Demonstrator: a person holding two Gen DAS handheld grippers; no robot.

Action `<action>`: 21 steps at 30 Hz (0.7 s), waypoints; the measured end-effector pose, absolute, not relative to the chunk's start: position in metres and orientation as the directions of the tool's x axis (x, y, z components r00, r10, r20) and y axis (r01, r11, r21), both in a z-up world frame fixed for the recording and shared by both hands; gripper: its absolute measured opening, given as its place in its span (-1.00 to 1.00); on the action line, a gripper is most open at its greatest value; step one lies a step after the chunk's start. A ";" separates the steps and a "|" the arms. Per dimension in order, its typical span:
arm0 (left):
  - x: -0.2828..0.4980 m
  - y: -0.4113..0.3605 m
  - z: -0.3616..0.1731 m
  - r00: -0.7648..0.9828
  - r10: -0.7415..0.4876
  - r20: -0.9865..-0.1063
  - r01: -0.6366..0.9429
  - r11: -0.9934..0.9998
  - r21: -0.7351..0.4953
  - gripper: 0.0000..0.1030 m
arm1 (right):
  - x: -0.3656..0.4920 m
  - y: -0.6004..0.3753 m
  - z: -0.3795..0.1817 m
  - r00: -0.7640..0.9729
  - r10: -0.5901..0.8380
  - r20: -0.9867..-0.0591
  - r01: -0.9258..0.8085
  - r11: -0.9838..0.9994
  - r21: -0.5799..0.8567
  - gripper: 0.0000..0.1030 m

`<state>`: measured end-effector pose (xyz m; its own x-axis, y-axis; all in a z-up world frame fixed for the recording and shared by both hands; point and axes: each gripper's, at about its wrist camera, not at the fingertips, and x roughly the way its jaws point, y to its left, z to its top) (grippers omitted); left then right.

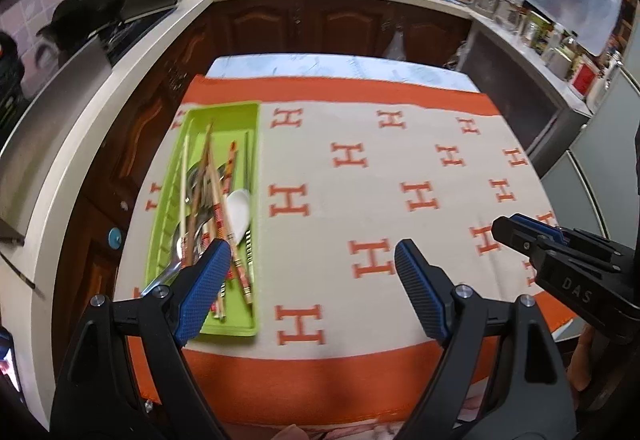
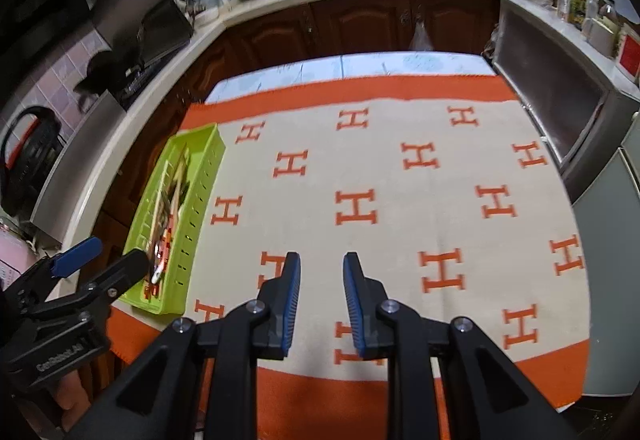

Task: Organize utensils

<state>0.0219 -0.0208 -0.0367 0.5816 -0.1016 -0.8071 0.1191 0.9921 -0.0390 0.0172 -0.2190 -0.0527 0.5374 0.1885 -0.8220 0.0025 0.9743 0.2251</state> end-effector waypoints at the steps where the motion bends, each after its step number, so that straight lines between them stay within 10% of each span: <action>1: 0.021 -0.026 -0.033 0.585 -0.101 -0.805 0.123 0.992 -0.035 0.60 | 0.013 -0.223 -0.048 0.544 0.190 -0.817 0.006 0.973 0.231 -0.57; 21: 0.000 -0.054 0.010 0.656 -0.107 -0.747 0.120 0.992 -0.036 0.60 | -0.016 -0.229 -0.003 0.653 0.208 -0.728 -0.033 0.968 0.248 -0.09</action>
